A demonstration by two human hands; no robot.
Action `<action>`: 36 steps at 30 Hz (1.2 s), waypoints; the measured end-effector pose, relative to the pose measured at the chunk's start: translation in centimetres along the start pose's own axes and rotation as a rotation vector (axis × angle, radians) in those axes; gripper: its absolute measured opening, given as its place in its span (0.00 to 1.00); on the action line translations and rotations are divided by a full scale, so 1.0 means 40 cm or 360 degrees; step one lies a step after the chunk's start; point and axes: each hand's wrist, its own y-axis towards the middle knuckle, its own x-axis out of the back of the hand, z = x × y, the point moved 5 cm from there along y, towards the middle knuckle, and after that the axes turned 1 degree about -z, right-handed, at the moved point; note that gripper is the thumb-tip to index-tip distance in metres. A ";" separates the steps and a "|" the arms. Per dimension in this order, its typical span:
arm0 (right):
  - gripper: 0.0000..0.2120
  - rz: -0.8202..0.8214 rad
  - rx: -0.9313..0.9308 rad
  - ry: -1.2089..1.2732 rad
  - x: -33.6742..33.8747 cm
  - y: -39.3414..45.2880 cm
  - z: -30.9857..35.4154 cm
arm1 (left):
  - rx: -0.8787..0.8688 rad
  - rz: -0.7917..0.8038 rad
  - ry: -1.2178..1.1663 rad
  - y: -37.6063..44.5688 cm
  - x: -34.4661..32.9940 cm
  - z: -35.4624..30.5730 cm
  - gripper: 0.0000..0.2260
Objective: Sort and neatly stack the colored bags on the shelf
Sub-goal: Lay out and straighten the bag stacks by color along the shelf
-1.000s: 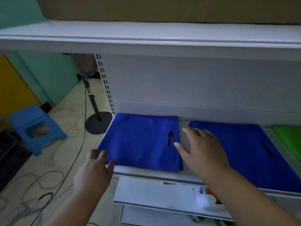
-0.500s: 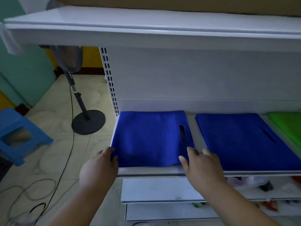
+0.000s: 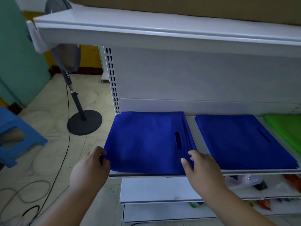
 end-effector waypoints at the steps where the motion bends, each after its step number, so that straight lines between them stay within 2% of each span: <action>1: 0.26 0.0022 -0.0069 -0.0049 -0.003 0.001 -0.009 | 0.0014 0.0042 -0.0027 -0.001 -0.003 0.001 0.07; 3: 0.30 0.0121 -0.0191 -0.0046 -0.013 0.004 -0.020 | 0.0023 0.0137 -0.0067 -0.006 -0.008 -0.006 0.08; 6: 0.34 0.0286 -0.0439 0.0308 -0.033 0.016 -0.032 | 0.0027 0.0186 -0.0135 -0.011 -0.008 -0.018 0.10; 8: 0.32 0.0280 -0.0512 0.0608 -0.038 0.027 -0.034 | 0.0021 0.0193 -0.0124 -0.014 -0.006 -0.023 0.10; 11: 0.26 0.0210 -0.0383 0.0779 -0.023 0.045 -0.019 | -0.0002 0.0233 -0.0110 -0.018 -0.009 -0.025 0.11; 15: 0.23 0.0141 -0.0023 0.0552 0.009 0.057 -0.004 | 0.0046 0.0186 -0.0151 -0.034 -0.010 -0.023 0.12; 19: 0.20 -0.0120 0.0139 0.0385 0.063 0.051 -0.029 | 0.0104 0.0065 -0.0260 -0.068 -0.014 -0.055 0.14; 23: 0.19 -0.0321 0.0171 0.0443 0.109 0.046 -0.109 | 0.0147 -0.0007 -0.0494 -0.095 -0.025 -0.136 0.16; 28: 0.20 -0.0399 0.0054 0.0463 0.172 0.041 -0.281 | 0.0097 -0.0030 -0.0656 -0.119 -0.069 -0.305 0.16; 33: 0.21 -0.0427 -0.0013 0.0377 0.259 0.047 -0.501 | -0.0053 -0.0049 -0.0572 -0.165 -0.152 -0.519 0.17; 36: 0.22 -0.0382 0.0010 0.0275 0.315 0.068 -0.628 | -0.0052 -0.0044 -0.0551 -0.202 -0.220 -0.642 0.17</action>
